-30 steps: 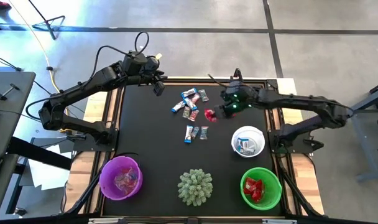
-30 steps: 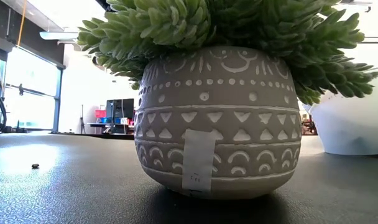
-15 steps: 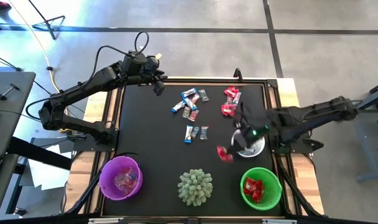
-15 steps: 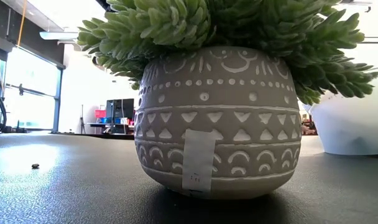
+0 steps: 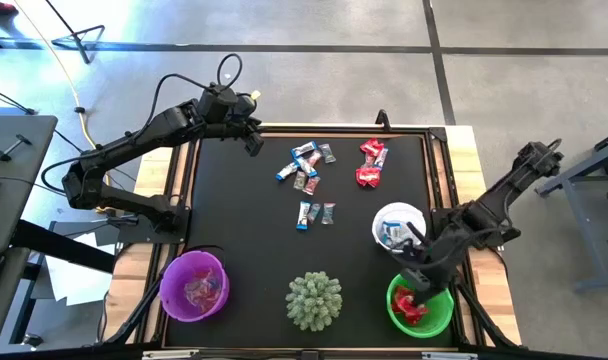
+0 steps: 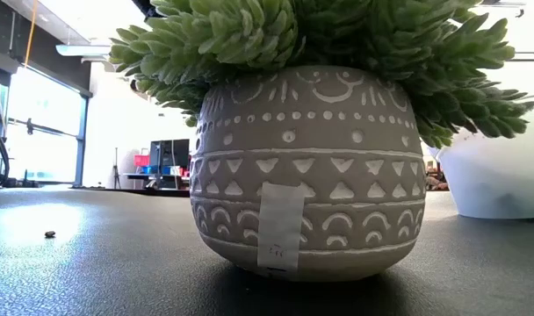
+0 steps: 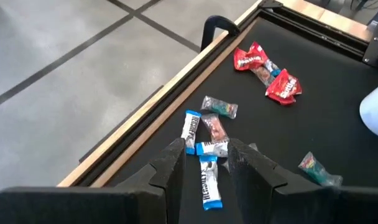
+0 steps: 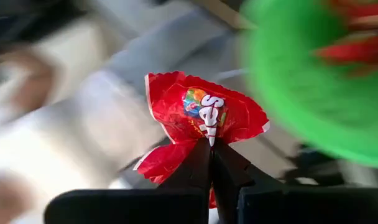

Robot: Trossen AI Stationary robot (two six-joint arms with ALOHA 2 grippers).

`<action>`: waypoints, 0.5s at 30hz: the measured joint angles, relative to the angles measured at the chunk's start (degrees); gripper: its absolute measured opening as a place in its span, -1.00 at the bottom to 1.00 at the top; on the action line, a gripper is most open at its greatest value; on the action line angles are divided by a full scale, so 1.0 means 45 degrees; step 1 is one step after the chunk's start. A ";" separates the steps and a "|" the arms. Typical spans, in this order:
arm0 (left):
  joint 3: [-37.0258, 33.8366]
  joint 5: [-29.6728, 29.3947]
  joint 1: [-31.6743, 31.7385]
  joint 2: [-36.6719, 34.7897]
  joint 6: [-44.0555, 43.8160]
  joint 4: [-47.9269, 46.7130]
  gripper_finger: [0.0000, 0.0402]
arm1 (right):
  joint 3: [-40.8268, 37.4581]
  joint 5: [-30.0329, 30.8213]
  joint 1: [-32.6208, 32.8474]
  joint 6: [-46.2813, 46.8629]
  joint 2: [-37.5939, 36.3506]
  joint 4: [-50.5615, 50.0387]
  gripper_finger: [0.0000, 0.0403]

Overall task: Sort candy
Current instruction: Put the red candy wrapper into the green bucket

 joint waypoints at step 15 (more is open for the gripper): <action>0.0000 0.0636 -0.0010 0.0003 -0.1193 0.0008 -0.47 | -0.0002 0.0188 0.0650 -0.0394 -0.0015 -0.3508 -0.77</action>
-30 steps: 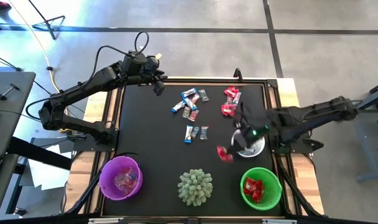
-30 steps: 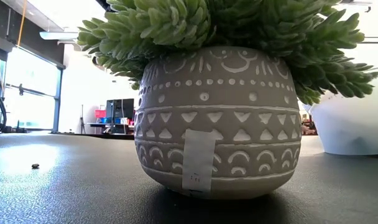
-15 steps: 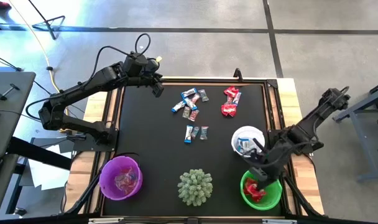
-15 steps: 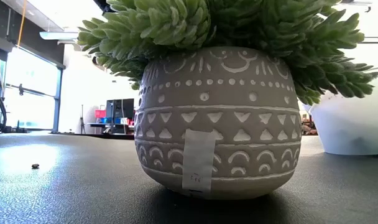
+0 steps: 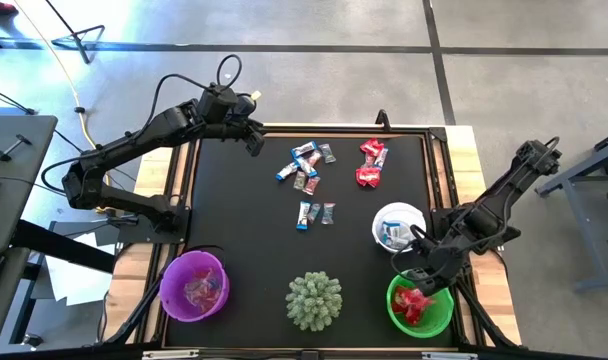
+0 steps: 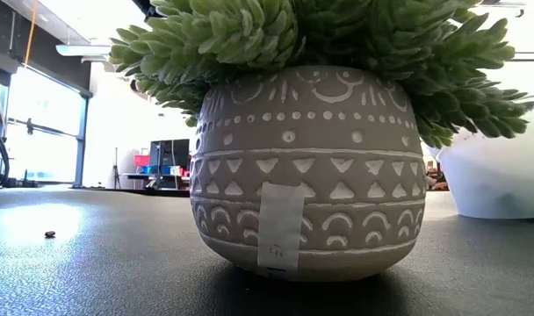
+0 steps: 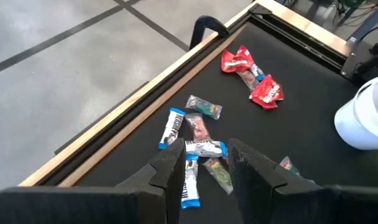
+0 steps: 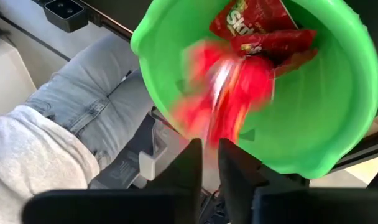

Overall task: Sort candy
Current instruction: Put the red candy wrapper into the green bucket

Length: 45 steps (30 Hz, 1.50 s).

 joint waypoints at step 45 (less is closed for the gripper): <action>0.0000 0.0005 0.0010 0.0000 0.1752 0.2511 -0.47 | 0.0005 0.4981 -1.3294 -1.7270 0.2002 0.0421 -0.42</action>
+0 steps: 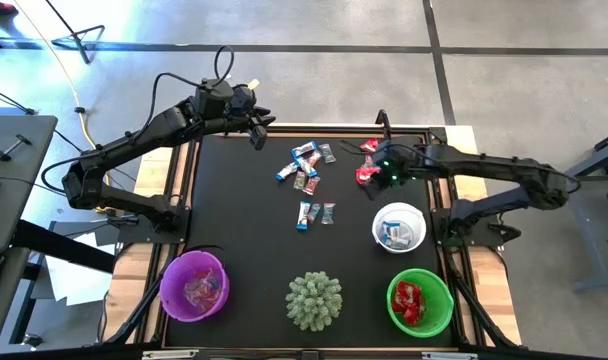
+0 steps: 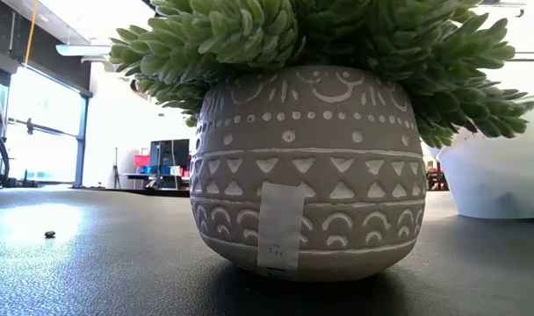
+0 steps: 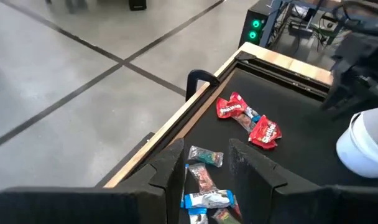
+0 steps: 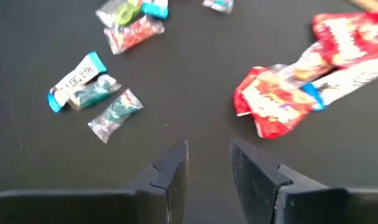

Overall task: Sort candy
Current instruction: Put the red candy wrapper into the green bucket

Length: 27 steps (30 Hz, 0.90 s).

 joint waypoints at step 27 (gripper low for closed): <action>0.0000 0.0155 0.0767 0.0000 -0.0189 0.1944 -0.47 | 0.0000 -0.0091 -0.2563 -0.3801 0.4944 0.0905 -0.13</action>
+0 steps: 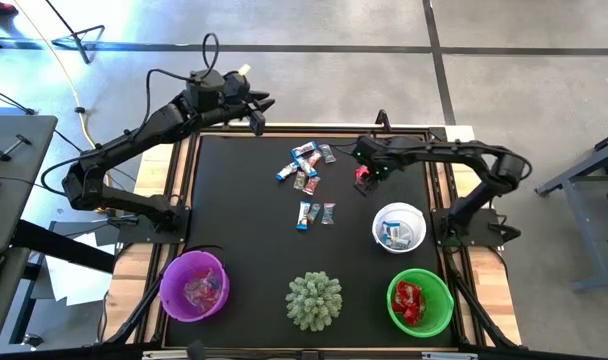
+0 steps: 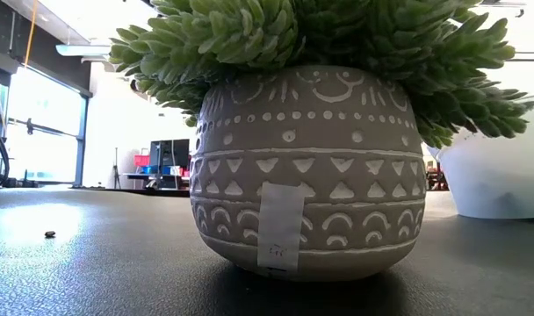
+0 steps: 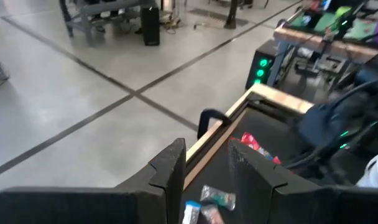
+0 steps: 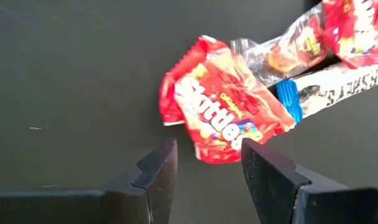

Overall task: Sort candy
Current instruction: Put the red candy wrapper into the green bucket

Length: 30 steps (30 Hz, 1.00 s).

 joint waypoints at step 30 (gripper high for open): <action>0.0000 0.0535 0.0068 0.0000 0.0323 0.1082 -0.47 | 0.0044 0.0402 -0.0098 -0.0328 0.1976 0.1031 -0.74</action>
